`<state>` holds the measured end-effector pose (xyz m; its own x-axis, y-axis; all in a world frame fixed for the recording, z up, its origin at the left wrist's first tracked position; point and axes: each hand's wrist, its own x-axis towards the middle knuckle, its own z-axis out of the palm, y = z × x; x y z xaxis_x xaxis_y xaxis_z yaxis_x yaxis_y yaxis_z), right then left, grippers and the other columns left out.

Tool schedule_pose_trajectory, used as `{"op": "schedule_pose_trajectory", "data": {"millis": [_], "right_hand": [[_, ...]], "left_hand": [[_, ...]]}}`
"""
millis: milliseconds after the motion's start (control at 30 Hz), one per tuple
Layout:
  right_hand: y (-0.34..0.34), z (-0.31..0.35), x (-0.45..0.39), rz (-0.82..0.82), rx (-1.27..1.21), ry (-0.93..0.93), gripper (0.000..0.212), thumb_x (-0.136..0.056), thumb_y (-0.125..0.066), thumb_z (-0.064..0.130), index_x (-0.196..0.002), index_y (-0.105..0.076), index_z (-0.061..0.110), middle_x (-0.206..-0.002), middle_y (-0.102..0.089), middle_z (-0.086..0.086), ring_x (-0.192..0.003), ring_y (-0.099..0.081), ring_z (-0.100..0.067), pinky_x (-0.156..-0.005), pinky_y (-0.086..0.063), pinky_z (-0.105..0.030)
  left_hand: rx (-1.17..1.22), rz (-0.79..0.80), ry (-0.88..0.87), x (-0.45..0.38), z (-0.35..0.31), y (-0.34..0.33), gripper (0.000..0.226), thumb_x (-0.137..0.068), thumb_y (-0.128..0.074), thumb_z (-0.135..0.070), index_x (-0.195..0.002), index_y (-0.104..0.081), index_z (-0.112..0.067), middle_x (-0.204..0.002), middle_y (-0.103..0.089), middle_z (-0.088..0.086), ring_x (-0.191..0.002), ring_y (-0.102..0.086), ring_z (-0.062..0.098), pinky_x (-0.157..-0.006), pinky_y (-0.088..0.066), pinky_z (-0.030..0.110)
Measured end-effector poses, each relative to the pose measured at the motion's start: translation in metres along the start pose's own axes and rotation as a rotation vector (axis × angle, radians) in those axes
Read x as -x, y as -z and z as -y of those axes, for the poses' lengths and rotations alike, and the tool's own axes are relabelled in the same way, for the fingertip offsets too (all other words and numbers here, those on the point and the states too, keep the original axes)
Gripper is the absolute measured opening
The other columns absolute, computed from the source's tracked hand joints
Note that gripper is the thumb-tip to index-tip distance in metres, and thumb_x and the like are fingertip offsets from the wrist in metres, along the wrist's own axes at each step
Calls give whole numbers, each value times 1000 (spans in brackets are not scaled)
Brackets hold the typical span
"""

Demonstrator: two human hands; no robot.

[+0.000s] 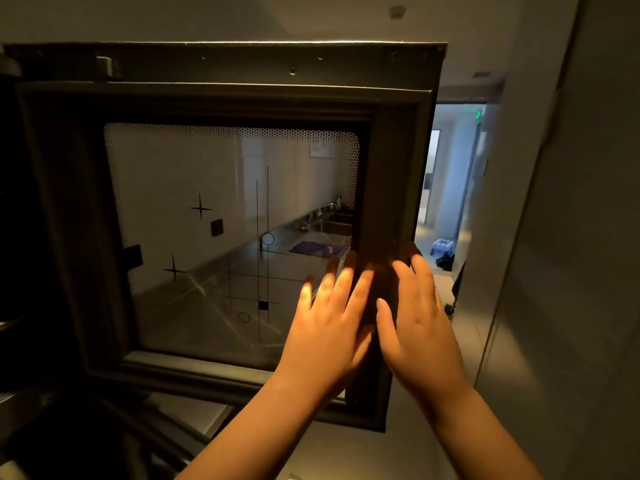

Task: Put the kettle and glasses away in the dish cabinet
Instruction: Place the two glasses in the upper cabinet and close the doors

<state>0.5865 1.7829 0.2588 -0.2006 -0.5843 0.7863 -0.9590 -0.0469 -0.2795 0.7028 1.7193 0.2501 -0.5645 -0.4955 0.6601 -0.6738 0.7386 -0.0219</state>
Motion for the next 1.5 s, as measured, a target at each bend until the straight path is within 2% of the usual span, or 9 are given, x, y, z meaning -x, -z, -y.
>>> {"op": "schedule_pose_trajectory", "data": {"millis": [167,367,567,733,900,1000,1200,1333,1500], "right_hand": [[4,-10,-9,-46,-74,13,54,-95,-51,20,-145,-30,16,-152,-29,-6,-130,-17,-4,-98,-12,-8],[6,-14,-14,-146,-237,51,49,-91,-51,9,-139,-41,14,-139,-47,-2,-123,-43,-9,-96,-23,0],[15,-31,-33,-237,-214,149,60,-77,-61,-12,-133,-47,4,-132,-54,-13,-120,-53,-27,-99,-25,-1],[20,-43,-54,-307,-211,244,44,-84,-59,0,-128,-51,0,-124,-60,-16,-113,-55,-24,-96,-39,-26],[18,-43,-56,-331,-318,305,22,-85,-51,0,-101,-66,-1,-88,-68,-9,-78,-65,-9,-72,-45,-1],[20,-48,-57,-313,-304,371,25,-87,-44,8,-94,-66,-1,-91,-66,-10,-77,-56,1,-73,-42,1],[16,-75,-61,-236,-70,662,26,-89,-51,15,-103,-70,2,-108,-69,-10,-97,-68,-21,-84,-45,-13],[9,-96,-70,-272,93,838,41,-91,-46,17,-132,-51,11,-143,-41,-8,-132,-35,-20,-104,-32,-22],[4,-100,-80,-277,526,987,45,-99,-27,16,-143,-35,8,-152,-24,-17,-142,-17,-35,-117,-15,-47]], "left_hand": [[-6,-48,-58,-14,2,1,81,-94,-43,-47,-140,22,-30,-159,-7,5,-146,-7,26,-112,1,41],[-59,-175,-184,-41,-2,23,67,-98,-38,-40,-148,3,-26,-156,5,0,-144,8,22,-113,6,42],[-328,-241,-468,-84,7,65,62,-93,-40,-37,-148,-20,-17,-155,-15,10,-143,-11,30,-113,-13,48],[-496,-235,-638,-110,8,86,61,-91,-52,-34,-146,-29,-20,-155,-19,8,-144,-12,29,-114,-11,48],[-624,-225,-712,-128,9,97,62,-90,-47,-31,-147,-27,-16,-153,-17,8,-143,-15,28,-114,-12,47],[-690,-178,-703,-136,12,103,62,-93,-45,-32,-148,-21,-19,-154,-11,6,-144,-8,27,-116,-8,46],[-884,-96,-754,-149,1,120,54,-91,-52,-32,-142,-39,-23,-150,-35,6,-142,-22,27,-114,-8,48],[-1030,-114,-776,-151,-7,128,47,-91,-51,-36,-137,-47,-26,-143,-47,1,-138,-34,23,-114,-17,46],[-988,-140,-856,-150,-2,129,45,-94,-42,-36,-136,-49,-21,-140,-51,3,-135,-39,24,-115,-21,46]]}}
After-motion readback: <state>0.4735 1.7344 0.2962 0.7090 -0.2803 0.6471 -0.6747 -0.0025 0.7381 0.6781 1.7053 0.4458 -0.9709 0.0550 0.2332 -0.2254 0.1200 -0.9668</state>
